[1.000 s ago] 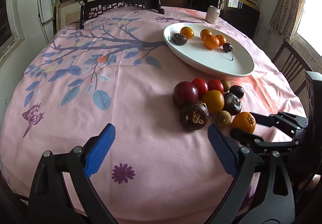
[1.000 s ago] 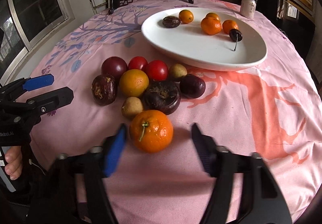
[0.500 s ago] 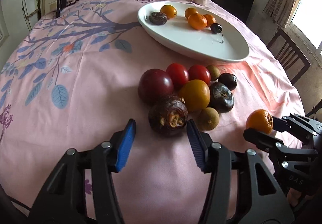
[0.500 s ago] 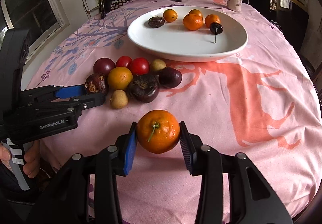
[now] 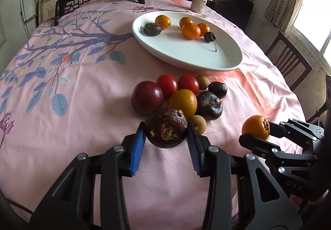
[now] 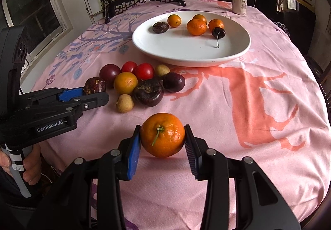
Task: Organize fruits
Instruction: 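Lower both held fruits onto the white plate and open both tools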
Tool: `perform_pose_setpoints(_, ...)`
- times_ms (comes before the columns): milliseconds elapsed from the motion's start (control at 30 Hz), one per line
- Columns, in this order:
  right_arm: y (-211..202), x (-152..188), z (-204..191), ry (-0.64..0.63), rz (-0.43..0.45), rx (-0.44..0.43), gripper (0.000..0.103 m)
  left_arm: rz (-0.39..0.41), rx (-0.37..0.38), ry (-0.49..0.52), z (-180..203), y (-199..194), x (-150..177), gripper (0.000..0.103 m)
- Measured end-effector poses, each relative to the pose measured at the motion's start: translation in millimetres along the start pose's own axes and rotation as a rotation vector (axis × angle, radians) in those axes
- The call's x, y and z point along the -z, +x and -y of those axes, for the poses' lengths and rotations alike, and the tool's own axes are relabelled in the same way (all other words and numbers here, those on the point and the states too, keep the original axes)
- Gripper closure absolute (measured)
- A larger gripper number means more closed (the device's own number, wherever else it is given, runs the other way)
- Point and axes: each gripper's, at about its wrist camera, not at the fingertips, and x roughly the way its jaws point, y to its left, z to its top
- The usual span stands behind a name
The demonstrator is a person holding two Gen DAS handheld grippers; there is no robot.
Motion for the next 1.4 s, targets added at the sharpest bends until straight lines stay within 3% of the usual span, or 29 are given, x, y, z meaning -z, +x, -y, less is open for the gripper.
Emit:
perform_pose_setpoints(300, -3, -6, 6, 0.008, 0.008, -0.008, 0.062, 0.026, 0.008, 0.025, 6, -13, -13, 0.063)
perform_pose_setpoints(533, -14, -46, 38, 0.019, 0.070, 0.049, 0.062, 0.035, -0.011, 0.081, 9, -7, -76, 0.063)
perform_pose_setpoints(733, 2, -117, 80, 0.029, 0.088, 0.067, 0.062, -0.030, -0.028, 0.086, 10, 41, -165, 0.063)
perform_pose_setpoints(900, 41, -167, 103, 0.004, 0.116, 0.164, 0.062, -0.059, -0.047, 0.055, 18, 96, -221, 0.063)
perform_pose_setpoints(1000, 68, -177, 113, -0.011, 0.089, 0.225, 0.062, -0.091, -0.066, 0.049, 24, 126, -237, 0.063)
perform_pose_setpoints(1267, 88, -180, 122, -0.023, 0.084, 0.233, 0.062, -0.112, -0.072, 0.049, 28, 155, -251, 0.062)
perform_pose_setpoints(1300, 89, -180, 122, -0.024, 0.087, 0.240, 0.056, -0.107, -0.075, 0.048, 27, 154, -253, 0.060)
perform_pose_setpoints(1333, 88, -180, 121, -0.028, 0.100, 0.248, 0.040, -0.098, -0.074, 0.043, 26, 152, -254, 0.056)
perform_pose_setpoints(1367, 86, -181, 120, -0.032, 0.122, 0.260, 0.038, -0.091, -0.072, 0.035, 25, 148, -254, 0.041)
perform_pose_setpoints(1400, 82, -181, 119, -0.036, 0.141, 0.271, 0.038, -0.079, -0.066, 0.026, 24, 142, -253, 0.034)
